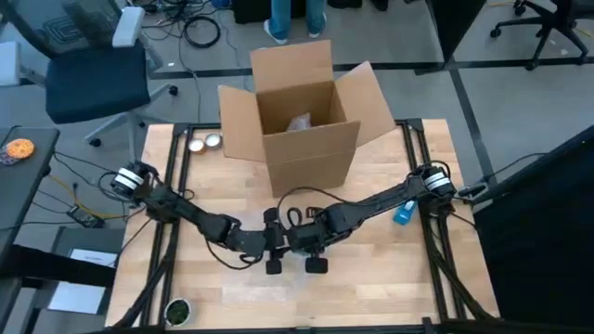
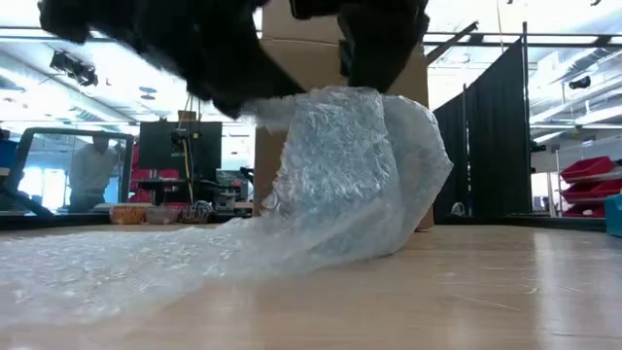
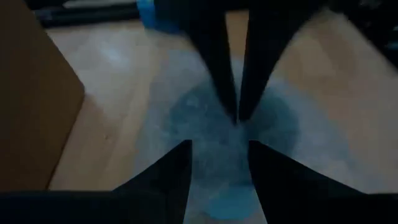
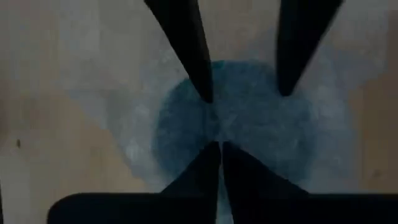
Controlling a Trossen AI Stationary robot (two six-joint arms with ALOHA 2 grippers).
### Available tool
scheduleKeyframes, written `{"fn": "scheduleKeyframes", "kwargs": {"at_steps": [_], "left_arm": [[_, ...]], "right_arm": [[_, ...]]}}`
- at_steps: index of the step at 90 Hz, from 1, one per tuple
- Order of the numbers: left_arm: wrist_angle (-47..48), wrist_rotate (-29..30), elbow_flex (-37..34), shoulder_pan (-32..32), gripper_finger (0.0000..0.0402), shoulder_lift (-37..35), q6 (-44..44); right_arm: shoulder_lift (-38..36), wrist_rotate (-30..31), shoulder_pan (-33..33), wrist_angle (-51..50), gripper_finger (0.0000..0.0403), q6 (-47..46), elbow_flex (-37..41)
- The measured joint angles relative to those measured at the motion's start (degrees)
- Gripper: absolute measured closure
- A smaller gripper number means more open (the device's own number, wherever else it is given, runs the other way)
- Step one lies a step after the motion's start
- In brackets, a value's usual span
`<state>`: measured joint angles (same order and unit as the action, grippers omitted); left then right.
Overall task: Wrap mug
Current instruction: Wrap the blue cup with bubble wrap
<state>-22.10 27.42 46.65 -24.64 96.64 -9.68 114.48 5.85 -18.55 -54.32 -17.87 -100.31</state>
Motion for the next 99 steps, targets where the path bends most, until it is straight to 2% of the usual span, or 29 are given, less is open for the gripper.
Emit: {"fn": "scheduleKeyframes", "kwargs": {"at_steps": [10,24,34,47,57,99], "left_arm": [[-0.1,0.1,0.0,0.0,0.0259,0.3,0.0],[-0.9,-0.7,0.0,-0.1,0.0259,0.4,0.5],[-0.9,-1.3,0.0,-0.1,0.0259,0.4,0.5],[-0.9,-1.3,0.0,-0.1,0.0259,0.4,0.4],[-0.9,-1.5,0.0,-0.1,0.0259,0.4,0.4],[-0.8,-1.6,0.0,-0.1,0.0259,0.4,0.6]], "right_arm": [[0.0,2.0,0.0,-3.8,0.0403,0.1,-2.9],[0.0,12.4,0.0,-7.6,0.0403,0.5,-5.4],[0.0,15.5,0.3,-7.2,0.0403,1.0,-4.4],[0.0,15.1,0.8,-5.0,0.0403,0.3,-0.4],[0.0,11.3,0.8,-1.1,0.0402,0.8,1.4],[0.0,7.8,-0.7,3.1,0.0402,1.0,2.2]]}}
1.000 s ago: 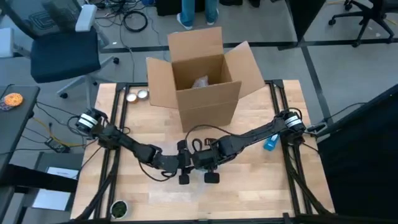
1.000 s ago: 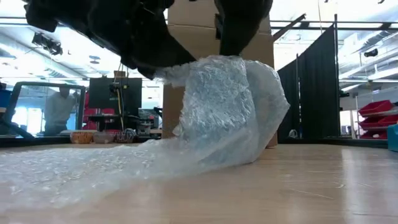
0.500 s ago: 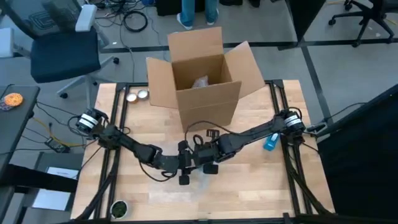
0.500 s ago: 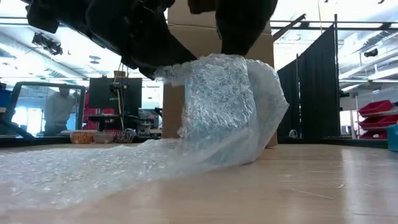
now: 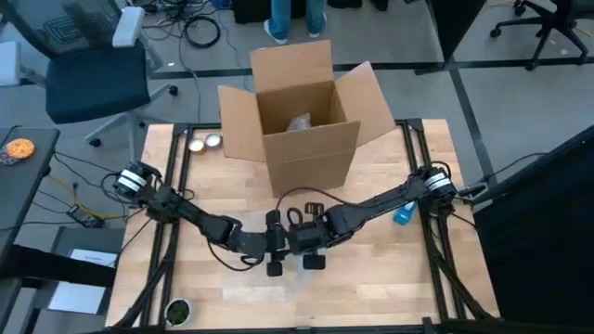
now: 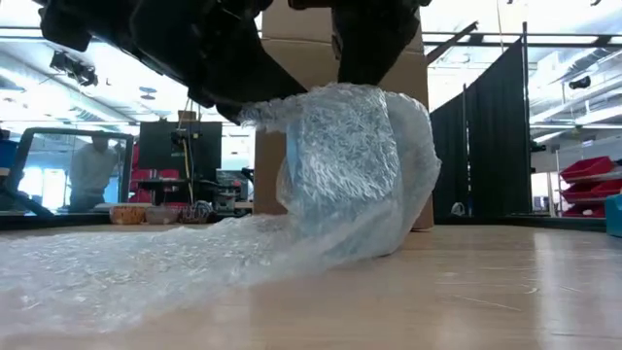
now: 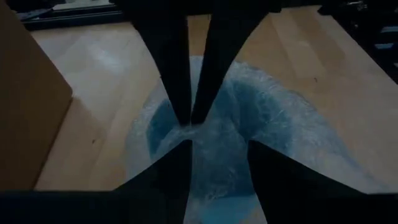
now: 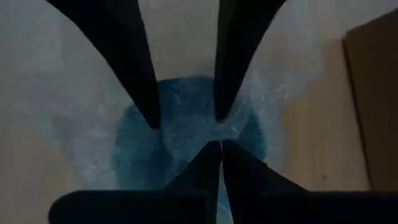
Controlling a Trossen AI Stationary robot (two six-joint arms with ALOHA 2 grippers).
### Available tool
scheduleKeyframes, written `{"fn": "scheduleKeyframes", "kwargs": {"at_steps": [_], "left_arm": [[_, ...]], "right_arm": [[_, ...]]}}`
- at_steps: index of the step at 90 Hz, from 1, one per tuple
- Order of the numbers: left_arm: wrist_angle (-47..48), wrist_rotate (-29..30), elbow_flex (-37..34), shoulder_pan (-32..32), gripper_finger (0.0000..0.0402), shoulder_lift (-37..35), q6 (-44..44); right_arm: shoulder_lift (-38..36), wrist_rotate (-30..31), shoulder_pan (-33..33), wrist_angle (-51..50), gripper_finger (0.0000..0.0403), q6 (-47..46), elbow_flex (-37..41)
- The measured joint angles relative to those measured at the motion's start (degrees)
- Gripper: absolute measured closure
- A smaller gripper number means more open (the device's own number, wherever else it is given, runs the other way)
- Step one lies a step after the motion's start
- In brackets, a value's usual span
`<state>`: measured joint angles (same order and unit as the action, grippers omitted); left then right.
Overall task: Wrap mug
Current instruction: Wrap the blue cup with bubble wrap
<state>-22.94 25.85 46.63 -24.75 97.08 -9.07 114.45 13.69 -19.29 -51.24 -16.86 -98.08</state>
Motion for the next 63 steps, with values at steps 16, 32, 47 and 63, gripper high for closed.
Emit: {"fn": "scheduleKeyframes", "kwargs": {"at_steps": [16,32,47,63], "left_arm": [[0.6,2.2,0.1,-0.1,0.0259,-0.6,2.3],[2.2,3.3,0.6,0.0,0.0259,-2.8,5.3],[8.6,3.3,0.6,-1.1,0.0259,-9.1,5.9],[17.5,3.0,0.8,-3.6,0.0259,-16.2,2.7]], "right_arm": [[-0.1,-3.3,1.3,7.6,0.0402,1.1,5.0],[-0.2,-7.4,3.1,12.2,0.0403,0.2,10.5],[-0.5,-10.9,4.8,12.0,0.0403,-1.2,13.5],[-0.2,-16.3,6.2,11.1,0.0403,-4.1,13.5]]}}
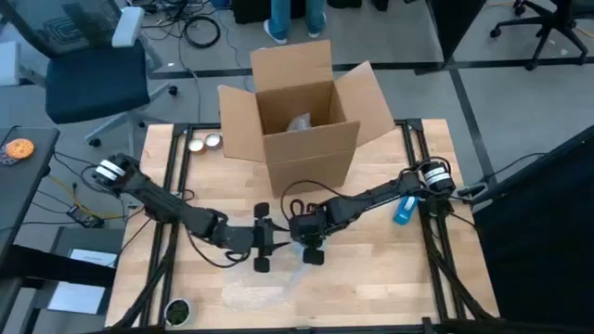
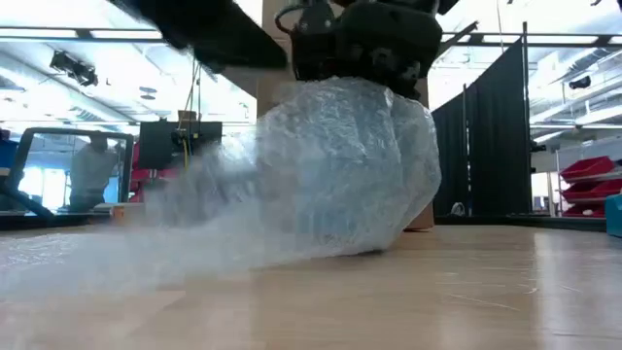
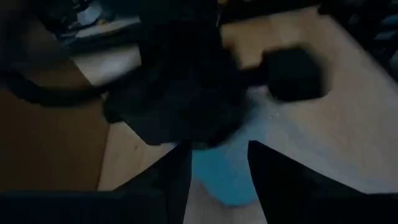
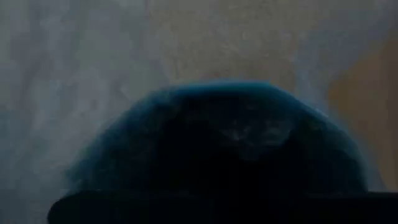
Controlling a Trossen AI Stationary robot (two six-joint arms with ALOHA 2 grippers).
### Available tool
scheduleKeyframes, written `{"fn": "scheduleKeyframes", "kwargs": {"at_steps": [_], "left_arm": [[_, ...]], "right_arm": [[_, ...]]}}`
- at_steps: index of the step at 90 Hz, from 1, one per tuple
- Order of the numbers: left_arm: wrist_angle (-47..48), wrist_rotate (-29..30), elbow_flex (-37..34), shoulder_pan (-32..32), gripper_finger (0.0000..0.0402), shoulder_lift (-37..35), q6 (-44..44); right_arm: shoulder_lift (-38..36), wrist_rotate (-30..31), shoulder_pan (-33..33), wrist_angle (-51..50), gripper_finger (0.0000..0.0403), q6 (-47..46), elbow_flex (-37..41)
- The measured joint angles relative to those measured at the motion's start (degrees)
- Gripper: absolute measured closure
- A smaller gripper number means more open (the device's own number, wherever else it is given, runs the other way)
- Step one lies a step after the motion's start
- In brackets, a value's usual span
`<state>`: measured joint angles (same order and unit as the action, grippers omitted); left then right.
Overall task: Wrap mug
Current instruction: Wrap the blue cup with bubble wrap
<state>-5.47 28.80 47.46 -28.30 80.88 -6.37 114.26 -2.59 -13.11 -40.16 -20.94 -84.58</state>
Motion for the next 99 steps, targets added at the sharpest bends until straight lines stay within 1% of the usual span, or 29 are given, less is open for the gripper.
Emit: {"fn": "scheduleKeyframes", "kwargs": {"at_steps": [13,28,35,42,51,55,64,84,91,99], "left_arm": [[2.7,-1.0,-0.2,-1.8,0.0259,1.1,-4.3],[0.8,-1.4,-0.1,-3.7,0.0259,5.3,-7.5],[-2.0,-1.9,-0.1,-3.9,0.0259,8.3,-7.9],[-6.4,-3.8,-0.1,-4.1,0.0259,11.2,-8.0],[-10.4,-5.5,-0.1,-4.2,0.0259,14.7,-8.0],[-11.6,-5.5,-0.1,-4.0,0.0259,15.8,-7.9],[-13.9,-5.4,-0.1,-3.9,0.0259,17.6,-7.6],[-14.5,-5.4,-0.1,-3.4,0.0259,18.5,-7.6],[-14.5,-5.5,-0.1,-3.5,0.0259,18.5,-7.6],[-14.5,-5.5,-0.1,-3.5,0.0259,18.5,-7.6]], "right_arm": [[0.4,1.2,-0.1,0.0,0.0403,0.0,-2.3],[0.4,2.0,-0.6,0.2,0.0403,0.1,-6.0],[0.4,2.0,-1.0,0.1,0.0403,0.5,-7.0],[0.4,0.9,-1.3,0.2,0.0403,1.3,-7.4],[0.4,-1.4,-2.0,-0.4,0.0403,5.6,-7.4],[0.4,-1.4,-2.4,-0.5,0.0403,6.1,-7.4],[0.4,0.2,-3.1,-3.0,0.0403,5.2,-8.8],[0.3,7.0,-4.2,-13.2,0.0403,6.2,-18.1],[0.1,7.6,-4.4,-12.1,0.0403,7.1,-20.9],[0.1,7.4,-4.5,-8.8,0.0403,8.5,-21.2]]}}
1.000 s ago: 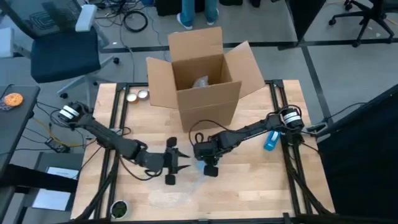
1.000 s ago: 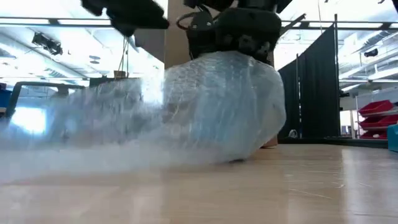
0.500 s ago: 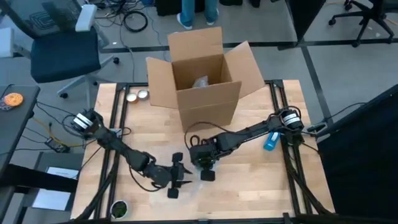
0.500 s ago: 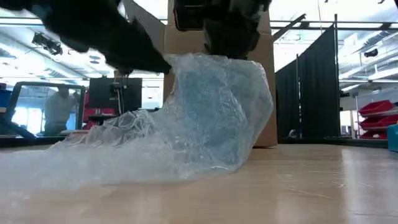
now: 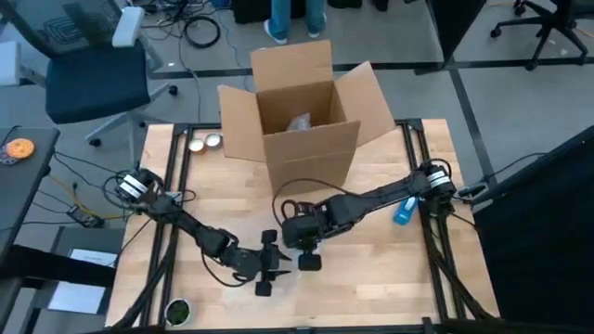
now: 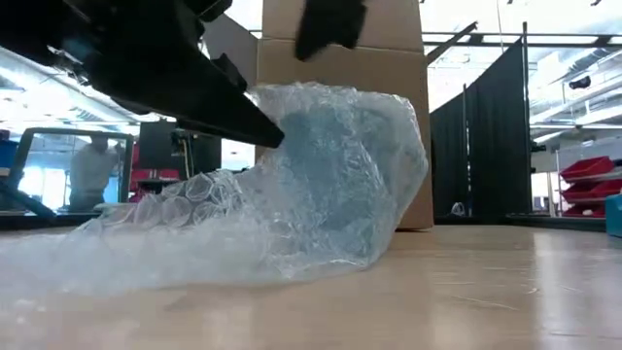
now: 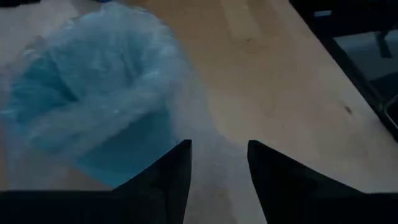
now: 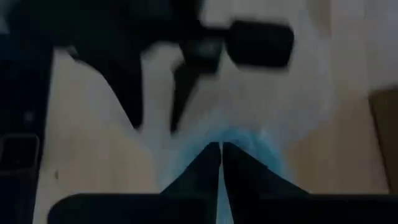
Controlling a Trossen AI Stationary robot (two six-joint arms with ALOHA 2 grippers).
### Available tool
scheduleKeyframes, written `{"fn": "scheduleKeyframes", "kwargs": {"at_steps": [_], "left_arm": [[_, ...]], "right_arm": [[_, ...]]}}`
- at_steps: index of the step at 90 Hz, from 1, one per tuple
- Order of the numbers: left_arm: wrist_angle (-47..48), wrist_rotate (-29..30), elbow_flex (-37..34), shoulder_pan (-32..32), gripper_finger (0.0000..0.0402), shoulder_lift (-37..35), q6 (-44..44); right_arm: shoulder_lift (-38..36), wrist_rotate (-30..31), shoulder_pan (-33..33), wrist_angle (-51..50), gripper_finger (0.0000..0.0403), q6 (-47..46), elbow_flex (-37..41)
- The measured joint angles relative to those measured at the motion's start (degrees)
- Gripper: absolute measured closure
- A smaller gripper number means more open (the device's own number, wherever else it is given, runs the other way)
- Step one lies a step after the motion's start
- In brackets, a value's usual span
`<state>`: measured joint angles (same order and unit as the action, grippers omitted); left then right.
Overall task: Wrap mug
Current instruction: Wrap the blue cup with bubble wrap
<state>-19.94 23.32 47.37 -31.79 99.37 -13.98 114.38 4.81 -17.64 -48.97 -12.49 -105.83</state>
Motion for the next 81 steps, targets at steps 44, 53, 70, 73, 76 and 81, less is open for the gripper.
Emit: {"fn": "scheduleKeyframes", "kwargs": {"at_steps": [44,53,70,73,76,81], "left_arm": [[0.2,0.0,0.0,-0.2,0.0259,0.0,0.2],[0.3,0.0,0.0,-0.2,0.0259,0.0,0.2],[0.4,0.0,0.0,-0.6,0.0259,-0.1,0.2],[0.4,0.0,0.0,-0.6,0.0259,-0.2,0.3],[0.7,0.0,0.0,-0.8,0.0259,-0.3,0.4],[1.7,0.2,0.0,-1.0,0.0259,-0.8,0.4]], "right_arm": [[1.0,-6.6,0.0,14.2,0.0403,1.1,5.9],[1.0,-5.3,-0.3,15.5,0.0403,3.4,5.9],[1.0,-4.1,0.0,14.8,0.0403,3.7,6.2],[1.0,-4.2,0.1,14.9,0.0403,3.5,6.6],[0.9,-4.4,0.3,14.7,0.0403,2.9,7.1],[0.9,-4.4,0.4,13.9,0.0403,1.7,8.0]]}}
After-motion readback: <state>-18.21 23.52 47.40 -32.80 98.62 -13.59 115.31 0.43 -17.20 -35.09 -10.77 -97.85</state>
